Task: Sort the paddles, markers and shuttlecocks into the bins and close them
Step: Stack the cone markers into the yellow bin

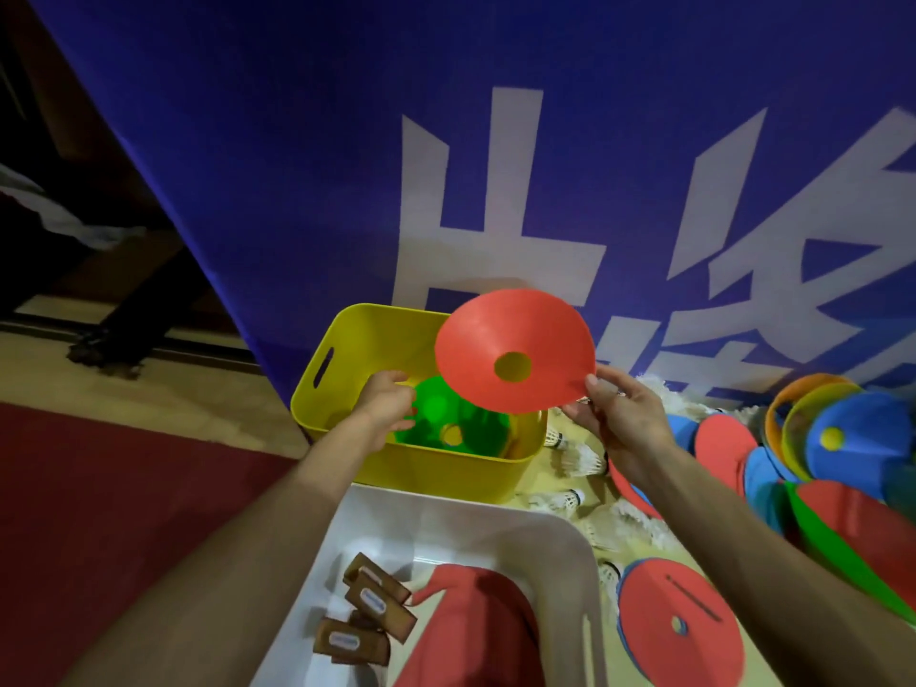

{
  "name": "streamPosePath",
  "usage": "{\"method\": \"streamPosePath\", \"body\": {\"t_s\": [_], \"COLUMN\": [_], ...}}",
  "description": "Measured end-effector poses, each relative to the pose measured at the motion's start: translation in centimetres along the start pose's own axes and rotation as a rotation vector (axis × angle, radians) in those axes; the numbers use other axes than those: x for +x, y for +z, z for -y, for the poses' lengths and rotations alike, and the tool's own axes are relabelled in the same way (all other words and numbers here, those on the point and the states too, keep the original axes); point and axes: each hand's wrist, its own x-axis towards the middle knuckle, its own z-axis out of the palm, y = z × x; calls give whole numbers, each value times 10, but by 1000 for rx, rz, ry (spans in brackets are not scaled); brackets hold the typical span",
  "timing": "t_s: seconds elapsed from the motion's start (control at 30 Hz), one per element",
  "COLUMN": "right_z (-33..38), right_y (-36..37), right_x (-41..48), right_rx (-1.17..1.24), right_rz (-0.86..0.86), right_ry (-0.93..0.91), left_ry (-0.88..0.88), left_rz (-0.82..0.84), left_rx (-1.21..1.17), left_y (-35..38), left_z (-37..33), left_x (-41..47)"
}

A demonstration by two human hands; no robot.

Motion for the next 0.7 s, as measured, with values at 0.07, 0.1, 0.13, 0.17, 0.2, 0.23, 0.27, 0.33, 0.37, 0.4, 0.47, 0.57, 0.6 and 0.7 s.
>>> {"method": "streamPosePath", "body": {"t_s": [0.07, 0.1, 0.13, 0.17, 0.2, 0.23, 0.27, 0.33, 0.37, 0.4, 0.47, 0.57, 0.6, 0.7], "right_z": [-5, -8, -11, -15, -17, -20, -22, -22, -21, -19, -15, -5, -1, 4], "right_y": [5, 8, 11, 14, 16, 18, 18, 14, 9, 3, -14, -46, -58, -102], "right_x": [3, 4, 6, 8, 8, 8, 8, 7, 6, 6, 6, 4, 4, 7], "right_rx": [-23, -33, -41, -49, -68, -111, -178, -312, -349, -375, -405, -412, -407, -404], "right_rz": [2, 8, 19, 38, 69, 99, 118, 119, 110, 102, 92, 94, 89, 49], "right_ry": [9, 18, 32, 54, 79, 97, 106, 100, 97, 97, 112, 130, 131, 140], "left_ry": [44, 69, 96, 127, 156, 180, 200, 229, 239, 248, 263, 314, 333, 378], "left_rz": [-47, -68, -81, -90, -93, -90, -82, -64, -62, -61, -37, 103, 157, 247], "left_rx": [-37, -58, -69, -74, -72, -69, -65, -42, -24, -11, -3, 105, 154, 259], "left_y": [-8, -12, -15, -17, -18, -18, -17, -12, -9, -4, 9, 35, 46, 83], "left_z": [-6, -9, -13, -16, -19, -22, -23, -25, -26, -27, -29, -34, -36, -46], "left_x": [-7, -11, -17, -23, -29, -35, -41, -51, -56, -61, -70, -82, -86, -94]}}
